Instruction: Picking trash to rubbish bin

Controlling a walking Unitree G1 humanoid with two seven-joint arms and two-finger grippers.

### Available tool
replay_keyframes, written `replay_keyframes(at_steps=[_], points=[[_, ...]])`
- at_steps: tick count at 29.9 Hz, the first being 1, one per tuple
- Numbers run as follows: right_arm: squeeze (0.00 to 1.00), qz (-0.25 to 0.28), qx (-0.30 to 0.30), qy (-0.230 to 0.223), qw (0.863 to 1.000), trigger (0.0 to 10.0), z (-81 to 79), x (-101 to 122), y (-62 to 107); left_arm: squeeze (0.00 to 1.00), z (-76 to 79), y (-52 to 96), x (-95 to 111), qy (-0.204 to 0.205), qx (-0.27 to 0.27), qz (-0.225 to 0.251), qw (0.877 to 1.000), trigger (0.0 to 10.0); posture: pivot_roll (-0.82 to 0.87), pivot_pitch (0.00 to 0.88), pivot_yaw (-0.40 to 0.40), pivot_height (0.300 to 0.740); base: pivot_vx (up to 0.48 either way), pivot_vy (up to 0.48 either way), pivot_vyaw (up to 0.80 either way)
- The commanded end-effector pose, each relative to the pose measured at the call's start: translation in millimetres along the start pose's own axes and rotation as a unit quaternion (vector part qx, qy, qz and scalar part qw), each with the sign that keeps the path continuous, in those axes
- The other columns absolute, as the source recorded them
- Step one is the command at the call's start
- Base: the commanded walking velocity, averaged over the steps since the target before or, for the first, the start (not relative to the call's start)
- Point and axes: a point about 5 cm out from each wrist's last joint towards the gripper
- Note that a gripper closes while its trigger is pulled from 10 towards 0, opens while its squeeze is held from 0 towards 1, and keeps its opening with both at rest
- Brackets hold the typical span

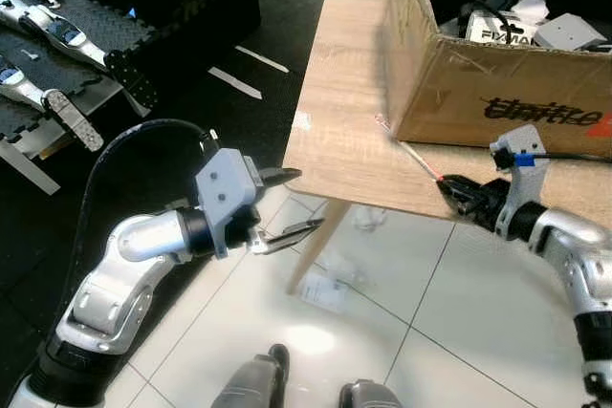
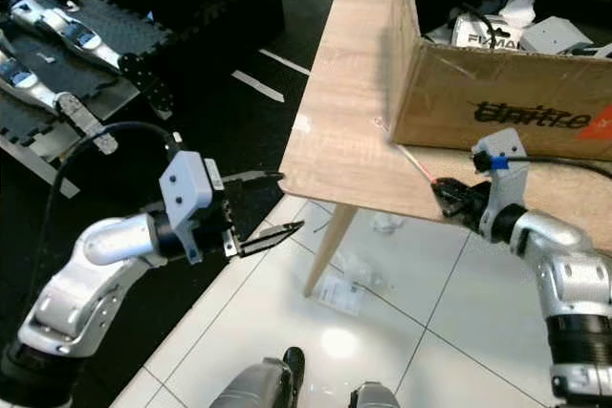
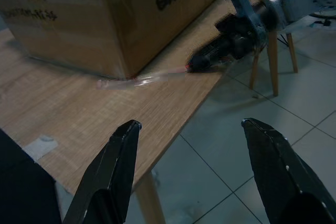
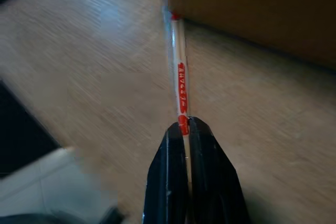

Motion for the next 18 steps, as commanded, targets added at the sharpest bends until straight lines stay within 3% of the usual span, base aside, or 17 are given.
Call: replay_keyframes(at_steps=[1, 4, 9, 13, 14, 15, 18], points=[[0.0, 0.037, 0.052, 0.001, 0.998, 0.0, -16.2, 3, -3.8, 0.0, 0.8, -0.6, -3, -0.003, -0.006, -0.01, 1.0, 10.0, 0.0, 0.276, 0.063, 0.74, 0.0, 0.0, 0.0], [0.0, 0.112, 0.11, 0.009, 0.988, 0.0, -34.0, 23, -2.3, 0.0, -0.3, -1.7, -3, -0.005, -0.004, -0.008, 1.0, 10.0, 0.0, 0.27, 0.06, 0.74, 0.0, 0.0, 0.0], [0.0, 0.148, 0.138, 0.014, 0.979, 0.0, -42.4, 34, -1.5, 0.0, -0.8, -2.3, -3, -0.007, -0.003, -0.006, 1.0, 10.0, 0.0, 0.263, 0.057, 0.74, 0.0, 0.0, 0.0], [0.0, 0.231, 0.069, 0.039, 0.97, 0.0, -28.0, 65, 1.2, 0.0, -1.8, -4.1, -2, -0.009, -0.001, 0.0, 1.0, 10.0, 0.0, 0.249, 0.053, 0.74, 0.0, 0.0, 0.0], [0.0, 0.231, 0.069, 0.039, 0.97, 0.0, -28.0, 65, 1.2, 0.0, -1.8, -4.1, -2, -0.009, -0.001, 0.0, 1.0, 10.0, 0.0, 0.249, 0.053, 0.74, 0.0, 0.0, 0.0], [0.0, 0.289, 0.031, 0.052, 0.955, 0.0, -19.4, 91, 10.8, 0.0, -3.3, -5.5, 0, -0.01, 0.002, 0.009, 1.0, 10.0, -0.01, 0.235, 0.049, 0.74, 0.0, 0.0, 0.0], [0.0, 0.313, 0.02, 0.059, 0.948, 0.0, -16.7, 103, 16.2, 0.0, -4.8, -6.5, 1, -0.011, 0.005, 0.015, 1.0, 10.0, -0.02, 0.23, 0.045, 0.74, 0.0, 0.0, 0.0]])
Point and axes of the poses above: a point about 5 cm out from each wrist's last joint towards the gripper, its own y axis pointing back from the gripper into the wrist, its own x axis along the axis of the wrist's last joint, z = x × y, and after that the axes turned 15 degrees about y, right-handed
